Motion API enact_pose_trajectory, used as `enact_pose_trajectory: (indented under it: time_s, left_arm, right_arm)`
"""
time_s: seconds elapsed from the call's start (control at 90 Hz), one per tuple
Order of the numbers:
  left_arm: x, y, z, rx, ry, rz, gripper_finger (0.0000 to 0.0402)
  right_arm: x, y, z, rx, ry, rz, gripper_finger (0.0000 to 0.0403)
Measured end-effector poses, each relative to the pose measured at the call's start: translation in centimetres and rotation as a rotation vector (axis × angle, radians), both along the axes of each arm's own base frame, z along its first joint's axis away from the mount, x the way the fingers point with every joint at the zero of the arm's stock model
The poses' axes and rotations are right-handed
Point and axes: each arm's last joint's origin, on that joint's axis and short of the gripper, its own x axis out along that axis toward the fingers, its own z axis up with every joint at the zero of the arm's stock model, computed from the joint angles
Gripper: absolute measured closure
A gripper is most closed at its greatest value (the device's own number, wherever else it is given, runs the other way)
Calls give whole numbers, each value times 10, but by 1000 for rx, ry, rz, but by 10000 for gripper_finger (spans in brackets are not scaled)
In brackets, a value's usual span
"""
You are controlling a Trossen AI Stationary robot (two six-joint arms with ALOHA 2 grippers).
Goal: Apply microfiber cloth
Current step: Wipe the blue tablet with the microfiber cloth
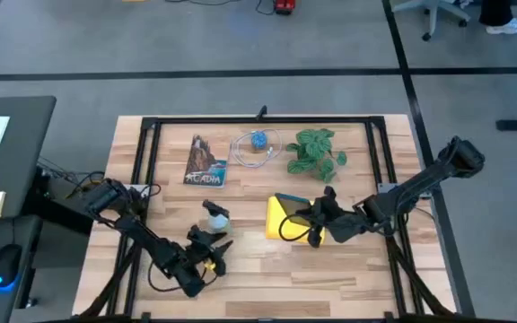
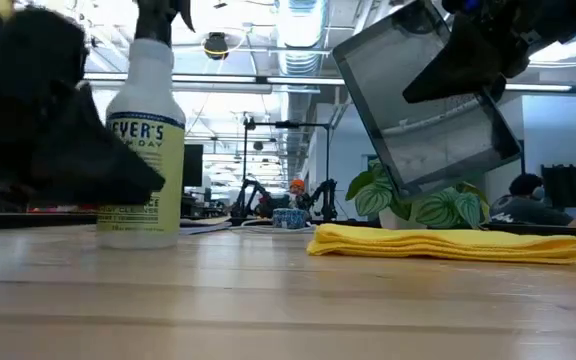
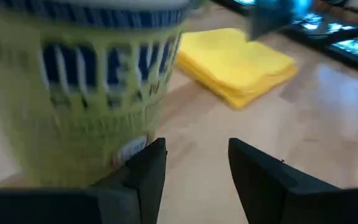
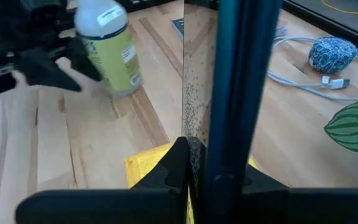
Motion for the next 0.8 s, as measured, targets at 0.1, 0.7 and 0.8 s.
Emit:
enact_pose_trajectory:
  time_s: [0.1, 0.7, 0.8]
  left_arm:
    - [-11, 10, -4, 16, 26, 63, 249]
    - [-12, -19, 26, 183, 131, -26, 249]
    - [0, -42, 47, 268, 180, -121, 249]
  right_arm:
    - [0, 0, 0, 0, 0, 0, 382]
    - [-1, 0, -1, 9, 18, 10, 382]
    - [0, -3, -2, 9, 21, 1, 382]
